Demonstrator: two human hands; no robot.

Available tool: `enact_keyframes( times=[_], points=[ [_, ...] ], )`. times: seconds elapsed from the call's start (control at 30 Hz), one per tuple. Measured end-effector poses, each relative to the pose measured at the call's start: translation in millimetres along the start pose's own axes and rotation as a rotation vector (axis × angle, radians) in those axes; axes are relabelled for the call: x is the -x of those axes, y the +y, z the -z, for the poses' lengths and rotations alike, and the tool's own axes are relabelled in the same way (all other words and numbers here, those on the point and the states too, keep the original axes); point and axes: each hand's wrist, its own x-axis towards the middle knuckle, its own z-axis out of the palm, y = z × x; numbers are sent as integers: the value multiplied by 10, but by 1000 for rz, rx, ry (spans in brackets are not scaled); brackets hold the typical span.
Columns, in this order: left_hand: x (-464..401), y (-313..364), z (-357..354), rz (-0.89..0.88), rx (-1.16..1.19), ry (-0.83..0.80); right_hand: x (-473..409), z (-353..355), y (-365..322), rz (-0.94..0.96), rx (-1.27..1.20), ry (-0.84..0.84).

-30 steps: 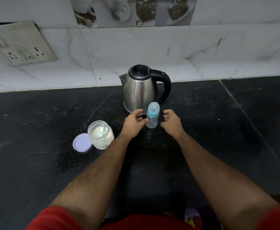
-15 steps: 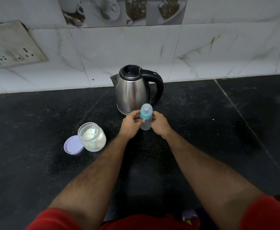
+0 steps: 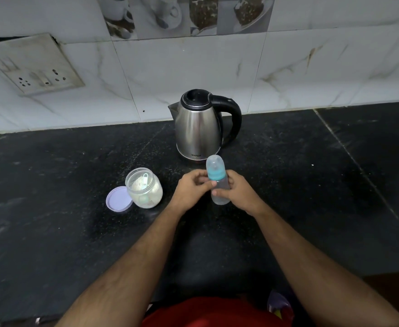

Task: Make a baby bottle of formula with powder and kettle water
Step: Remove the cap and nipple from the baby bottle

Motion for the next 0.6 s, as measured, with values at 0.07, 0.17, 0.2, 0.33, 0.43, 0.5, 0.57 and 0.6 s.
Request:
enact_keyframes(
  times=[0.07,0.17,0.2,0.33,0.43,0.5,0.57,0.6],
  points=[
    [89,24,27,-4,60,-21,109,-6,5,-8,-29,-30],
    [183,79,72,-21,212,-39,253,-23,-9,-43,-44,-106],
    [204,96,82,-32,250,-49,296,-33,-19,-47,-50,-127],
    [275,117,71,-53,308,-82,447,-63,-55,-40,-87,-179],
    [324,108,35,-57,323,-71,534,-63,-63,-29,-83,-185],
    [350,109,9,-62,314,-55,580,-65,-60,-15,-72,-182],
    [376,125,-18,-67,309,-44,621,-62,-60,6,-49,-167],
    [388,135,-30,-70,307,-36,638,-61,-62,20,-32,-159]
  ],
)
